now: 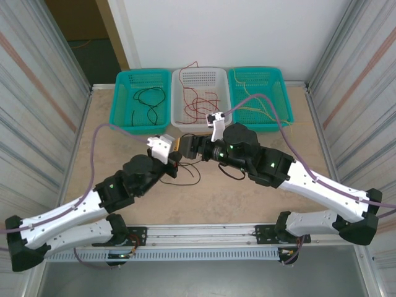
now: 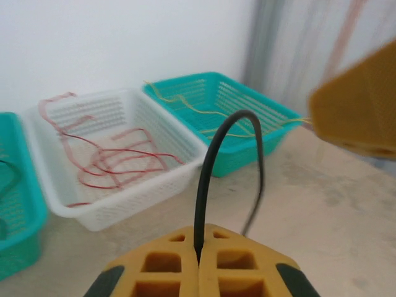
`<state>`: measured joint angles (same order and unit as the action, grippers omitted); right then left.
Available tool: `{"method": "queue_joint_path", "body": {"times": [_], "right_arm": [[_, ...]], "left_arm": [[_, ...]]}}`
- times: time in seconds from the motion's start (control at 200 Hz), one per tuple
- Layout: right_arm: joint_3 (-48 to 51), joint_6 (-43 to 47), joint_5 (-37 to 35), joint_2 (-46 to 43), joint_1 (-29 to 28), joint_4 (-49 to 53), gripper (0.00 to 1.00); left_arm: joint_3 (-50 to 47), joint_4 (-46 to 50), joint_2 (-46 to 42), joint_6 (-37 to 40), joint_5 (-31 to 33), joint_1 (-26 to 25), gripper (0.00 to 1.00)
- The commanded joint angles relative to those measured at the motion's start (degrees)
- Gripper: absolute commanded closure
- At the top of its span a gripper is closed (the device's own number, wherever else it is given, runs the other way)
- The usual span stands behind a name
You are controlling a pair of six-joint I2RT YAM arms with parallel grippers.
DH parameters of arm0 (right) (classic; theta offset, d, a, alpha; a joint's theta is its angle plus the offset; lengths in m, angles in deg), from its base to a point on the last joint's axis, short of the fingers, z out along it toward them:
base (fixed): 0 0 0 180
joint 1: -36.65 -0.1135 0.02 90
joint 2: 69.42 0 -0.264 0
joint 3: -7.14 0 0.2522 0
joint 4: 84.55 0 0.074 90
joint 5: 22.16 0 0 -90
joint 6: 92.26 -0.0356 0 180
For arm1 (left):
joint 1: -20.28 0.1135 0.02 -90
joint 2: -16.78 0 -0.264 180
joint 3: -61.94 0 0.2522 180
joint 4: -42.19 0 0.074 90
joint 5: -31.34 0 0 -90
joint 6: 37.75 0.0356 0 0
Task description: Untangle the cables
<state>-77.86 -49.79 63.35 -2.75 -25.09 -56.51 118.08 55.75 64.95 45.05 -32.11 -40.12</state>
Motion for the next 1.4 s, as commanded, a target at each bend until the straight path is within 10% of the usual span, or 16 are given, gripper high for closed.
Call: {"method": "queue_joint_path", "body": {"times": [0.0, 0.331, 1.393], "right_arm": [[1.46, -8.51, 4.21, -1.23, 1.96, -6.26, 0.22], [11.67, -26.09, 11.11, -1.58, 10.10, -15.35, 0.23], [10.30, -27.90, 14.79, 6.89, 10.99, -26.27, 0.35]], "left_arm": [[1.27, -6.61, 0.69, 5.39, 9.02, -1.46, 1.00], [-0.70, -12.58, 0.47, 5.09, 4.79, -1.56, 1.00], [-9.76, -9.03, -7.80, -8.12, -12.78, 7.93, 1.00]]}}
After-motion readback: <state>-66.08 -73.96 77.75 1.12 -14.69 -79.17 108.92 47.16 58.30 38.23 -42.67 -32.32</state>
